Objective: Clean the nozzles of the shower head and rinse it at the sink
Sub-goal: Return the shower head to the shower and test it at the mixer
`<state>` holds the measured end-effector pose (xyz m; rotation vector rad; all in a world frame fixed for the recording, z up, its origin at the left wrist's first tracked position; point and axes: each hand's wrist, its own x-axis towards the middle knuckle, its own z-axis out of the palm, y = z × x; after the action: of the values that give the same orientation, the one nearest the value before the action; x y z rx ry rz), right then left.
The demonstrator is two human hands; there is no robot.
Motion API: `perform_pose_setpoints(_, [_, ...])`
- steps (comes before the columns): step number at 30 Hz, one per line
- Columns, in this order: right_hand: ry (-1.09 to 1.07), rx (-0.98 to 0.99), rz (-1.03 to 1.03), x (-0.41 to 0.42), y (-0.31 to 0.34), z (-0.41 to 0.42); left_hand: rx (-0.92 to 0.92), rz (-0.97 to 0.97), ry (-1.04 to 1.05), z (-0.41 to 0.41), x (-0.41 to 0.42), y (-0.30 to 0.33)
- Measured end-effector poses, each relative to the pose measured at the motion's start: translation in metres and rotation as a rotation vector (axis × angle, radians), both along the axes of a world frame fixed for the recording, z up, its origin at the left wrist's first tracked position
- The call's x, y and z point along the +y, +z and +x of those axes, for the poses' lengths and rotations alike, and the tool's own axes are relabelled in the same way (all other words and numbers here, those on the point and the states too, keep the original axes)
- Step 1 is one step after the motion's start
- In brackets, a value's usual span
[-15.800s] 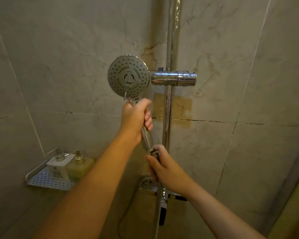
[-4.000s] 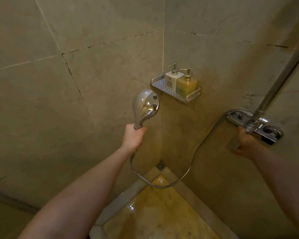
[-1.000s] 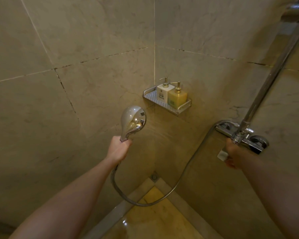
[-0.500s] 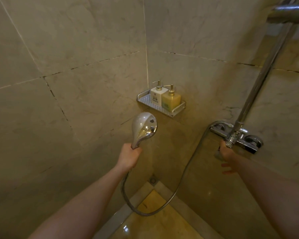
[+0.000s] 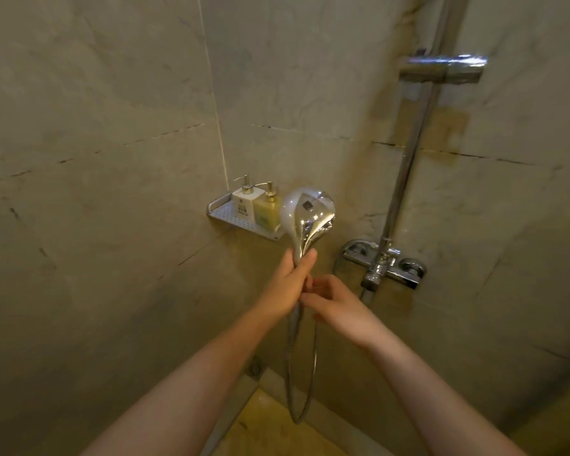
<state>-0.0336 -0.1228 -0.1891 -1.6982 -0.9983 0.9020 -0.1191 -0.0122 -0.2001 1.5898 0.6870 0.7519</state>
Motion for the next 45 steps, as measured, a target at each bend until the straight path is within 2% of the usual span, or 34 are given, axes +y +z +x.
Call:
perform_pose_setpoints(3, [-0.098,-0.173,0.022,-0.015,0.012,0.015,0.061,0.053,-0.054,0.026,-0.018,0.015])
perform_pose_setpoints(8, [-0.121,-0.255,0.167,-0.036,0.034,0.036,0.085,0.127,-0.183,0.071,-0.052,0.051])
perform_pose_setpoints(11, [-0.184,-0.290,0.215,-0.048,0.044,0.054,0.151,0.281,-0.244,0.094,-0.061,0.066])
perform_pose_setpoints(14, [-0.350,-0.334,0.159,-0.055,0.049,0.074,0.166,0.419,-0.306,0.108,-0.059,0.083])
perform_pose_setpoints(17, [-0.494,-0.348,0.180,-0.059,0.064,0.093,0.128,0.620,-0.336,0.124,-0.042,0.107])
perform_pose_setpoints(21, [-0.673,-0.425,0.280,-0.057,0.104,0.113,0.182,1.030,-0.290,0.148,-0.006,0.147])
perform_pose_setpoints(25, [-0.746,-0.482,0.383,-0.044,0.151,0.130,0.166,1.335,-0.159,0.158,0.025,0.191])
perform_pose_setpoints(27, [-0.765,-0.508,0.409,-0.035,0.179,0.138,0.120,1.417,-0.071,0.160,0.033,0.209])
perform_pose_setpoints(37, [-0.766,-0.574,0.533,-0.004,0.301,0.175,0.045,1.541,-0.041,0.176,0.036,0.241])
perform_pose_setpoints(45, [-0.713,-0.533,0.585,0.020,0.343,0.196,0.137,1.491,-0.078,0.182,0.022,0.246])
